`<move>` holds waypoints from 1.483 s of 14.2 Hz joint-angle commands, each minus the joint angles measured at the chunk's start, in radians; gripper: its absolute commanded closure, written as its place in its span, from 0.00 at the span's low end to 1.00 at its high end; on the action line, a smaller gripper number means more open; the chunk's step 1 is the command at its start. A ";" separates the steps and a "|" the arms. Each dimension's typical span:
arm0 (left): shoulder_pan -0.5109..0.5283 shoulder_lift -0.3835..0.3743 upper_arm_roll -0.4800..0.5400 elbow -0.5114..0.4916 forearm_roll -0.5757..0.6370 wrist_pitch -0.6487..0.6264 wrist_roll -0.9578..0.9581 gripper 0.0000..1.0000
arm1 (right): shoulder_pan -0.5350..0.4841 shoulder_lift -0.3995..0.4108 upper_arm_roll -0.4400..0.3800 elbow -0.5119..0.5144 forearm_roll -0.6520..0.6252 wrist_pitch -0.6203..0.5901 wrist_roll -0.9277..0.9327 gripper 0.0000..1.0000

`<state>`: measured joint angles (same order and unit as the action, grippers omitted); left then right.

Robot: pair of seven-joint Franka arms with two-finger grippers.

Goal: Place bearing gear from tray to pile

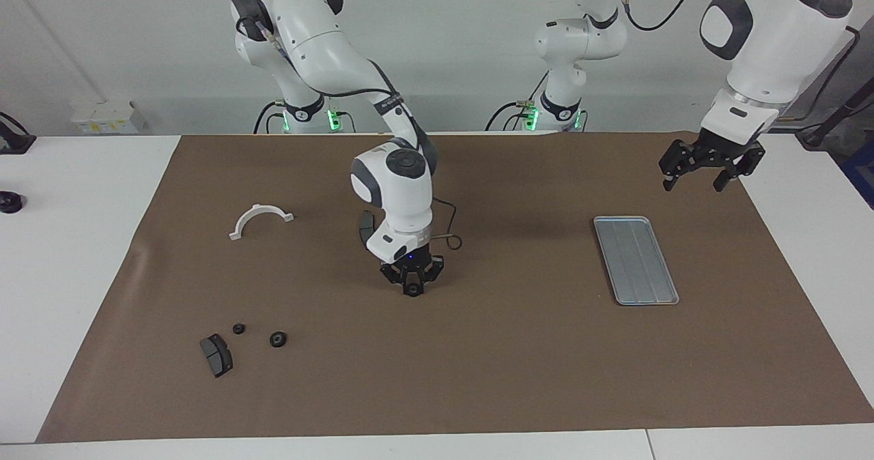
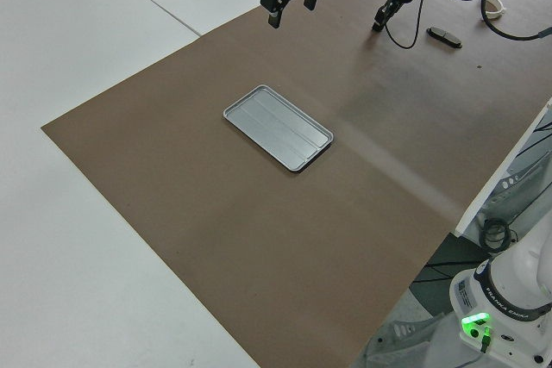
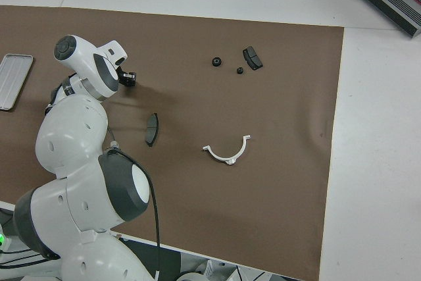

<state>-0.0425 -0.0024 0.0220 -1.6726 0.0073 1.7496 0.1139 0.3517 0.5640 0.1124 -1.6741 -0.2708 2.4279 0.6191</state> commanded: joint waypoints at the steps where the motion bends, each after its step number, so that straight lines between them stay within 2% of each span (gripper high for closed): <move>1: -0.013 -0.076 -0.016 0.011 -0.013 -0.102 0.015 0.00 | -0.123 -0.059 0.016 -0.015 -0.019 -0.050 -0.099 0.84; 4: 0.012 -0.090 -0.047 0.008 -0.013 -0.143 0.021 0.00 | -0.238 -0.096 0.018 -0.021 -0.004 -0.121 -0.238 0.84; 6: 0.024 -0.071 -0.048 0.045 -0.017 -0.162 0.021 0.00 | -0.295 -0.110 0.018 -0.041 -0.002 -0.138 -0.283 0.84; 8: 0.024 -0.065 -0.048 0.065 -0.018 -0.194 0.020 0.00 | -0.344 -0.139 0.018 -0.128 0.002 -0.122 -0.288 0.83; 10: 0.024 -0.077 -0.048 0.039 -0.026 -0.182 0.013 0.00 | -0.353 -0.168 0.018 -0.199 0.004 -0.121 -0.274 0.83; 12: 0.024 -0.090 -0.048 0.018 -0.024 -0.186 0.007 0.00 | -0.356 -0.177 0.018 -0.219 0.005 -0.124 -0.254 0.79; 14: 0.050 -0.090 -0.050 0.011 -0.039 -0.142 -0.016 0.00 | -0.355 -0.179 0.018 -0.220 0.005 -0.133 -0.242 0.69; 15: 0.053 -0.090 -0.048 0.014 -0.084 -0.143 -0.023 0.00 | -0.353 -0.182 0.018 -0.219 0.005 -0.135 -0.234 0.59; 16: 0.050 -0.082 -0.048 0.027 -0.098 -0.151 -0.023 0.00 | -0.353 -0.196 0.018 -0.219 0.005 -0.138 -0.230 0.35; 17: 0.046 -0.084 -0.048 0.024 -0.096 -0.153 -0.016 0.00 | -0.353 -0.209 0.018 -0.219 0.007 -0.141 -0.229 0.14; 18: 0.046 -0.085 -0.048 0.022 -0.096 -0.153 -0.011 0.00 | -0.355 -0.231 0.018 -0.216 0.008 -0.151 -0.229 0.07; 21: 0.043 -0.082 -0.045 0.028 -0.080 -0.174 0.006 0.00 | -0.355 -0.282 0.018 -0.129 0.063 -0.284 -0.237 0.03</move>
<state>-0.0058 -0.0864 -0.0199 -1.6533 -0.0718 1.5913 0.1050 0.0097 0.3359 0.1180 -1.8413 -0.2482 2.2298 0.3740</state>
